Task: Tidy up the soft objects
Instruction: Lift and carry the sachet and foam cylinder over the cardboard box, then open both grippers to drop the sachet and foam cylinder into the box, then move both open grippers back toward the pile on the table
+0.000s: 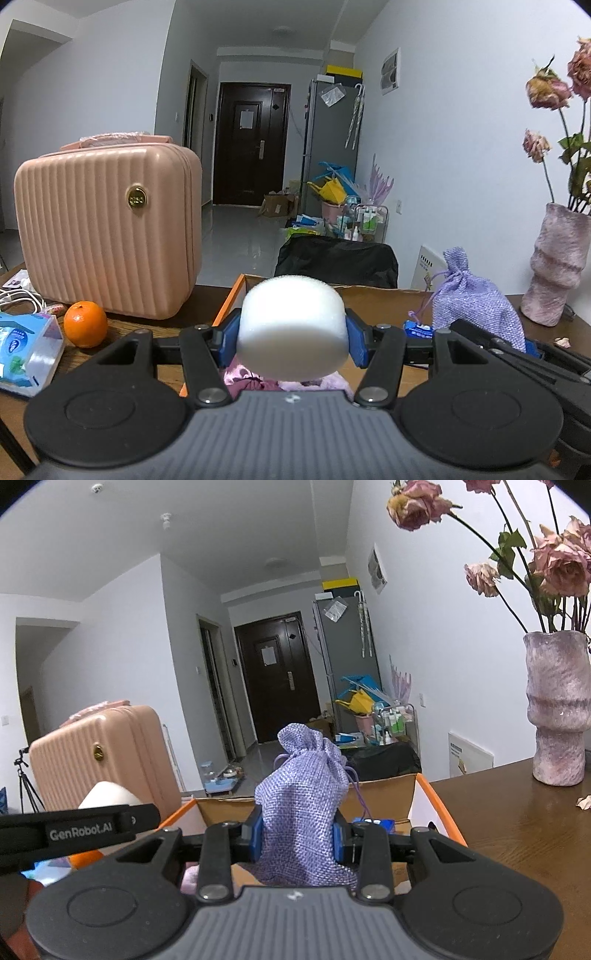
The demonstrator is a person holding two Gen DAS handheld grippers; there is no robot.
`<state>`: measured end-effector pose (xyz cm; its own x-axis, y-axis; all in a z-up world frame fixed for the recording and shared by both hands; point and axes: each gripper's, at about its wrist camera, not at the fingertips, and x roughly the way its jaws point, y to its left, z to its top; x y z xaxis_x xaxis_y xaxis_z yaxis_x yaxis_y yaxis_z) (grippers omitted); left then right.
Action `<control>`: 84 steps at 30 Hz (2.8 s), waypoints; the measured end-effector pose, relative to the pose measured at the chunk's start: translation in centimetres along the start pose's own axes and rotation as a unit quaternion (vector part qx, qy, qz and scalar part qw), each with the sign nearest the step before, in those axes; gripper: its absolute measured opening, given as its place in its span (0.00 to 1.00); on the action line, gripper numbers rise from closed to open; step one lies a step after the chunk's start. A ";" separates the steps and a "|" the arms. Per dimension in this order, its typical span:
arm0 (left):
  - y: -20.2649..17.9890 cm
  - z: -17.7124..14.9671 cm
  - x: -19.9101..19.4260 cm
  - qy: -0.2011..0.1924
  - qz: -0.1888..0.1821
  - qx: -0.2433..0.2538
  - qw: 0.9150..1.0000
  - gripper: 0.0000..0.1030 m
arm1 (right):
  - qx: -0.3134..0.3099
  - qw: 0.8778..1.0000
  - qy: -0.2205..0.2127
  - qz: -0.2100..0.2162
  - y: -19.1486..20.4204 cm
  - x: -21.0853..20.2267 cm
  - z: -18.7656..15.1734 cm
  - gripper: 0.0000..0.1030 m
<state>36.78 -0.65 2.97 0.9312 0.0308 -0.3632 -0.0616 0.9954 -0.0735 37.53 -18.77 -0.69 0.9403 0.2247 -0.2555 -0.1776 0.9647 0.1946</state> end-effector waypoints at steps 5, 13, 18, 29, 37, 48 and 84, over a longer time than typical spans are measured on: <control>-0.1 0.1 1.5 0.006 0.007 0.004 1.000 0.56 | -0.002 1.000 0.012 -0.017 0.0 1.1 0.0 0.32; 0.2 -0.2 3.5 0.020 0.015 0.010 1.000 0.56 | -0.003 0.999 0.025 -0.039 -0.2 2.6 0.0 0.36; 0.4 -0.3 3.5 0.021 0.011 0.013 1.000 0.67 | -0.003 0.998 0.041 -0.045 -0.4 2.9 -0.2 0.49; 1.4 0.3 2.5 0.005 0.045 -0.001 0.999 1.00 | -0.004 0.997 0.031 -0.064 -0.5 1.9 0.1 1.00; 1.4 0.3 2.3 0.006 0.049 -0.001 0.999 1.00 | 0.005 0.997 0.036 -0.063 -0.6 1.7 0.1 1.00; 2.2 0.7 0.6 -0.004 0.045 -0.004 0.999 1.00 | -0.008 0.998 0.027 -0.048 0.0 0.1 0.5 1.00; 6.3 -3.8 -9.4 0.020 0.023 0.027 0.999 1.00 | -0.113 0.993 0.029 0.035 2.0 -11.3 -3.2 1.00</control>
<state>26.24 4.99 2.43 0.9123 0.0744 -0.4026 -0.0840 0.9965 -0.0060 25.61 -18.94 -0.39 0.9063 0.2939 -0.3038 -0.3093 0.9510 -0.0026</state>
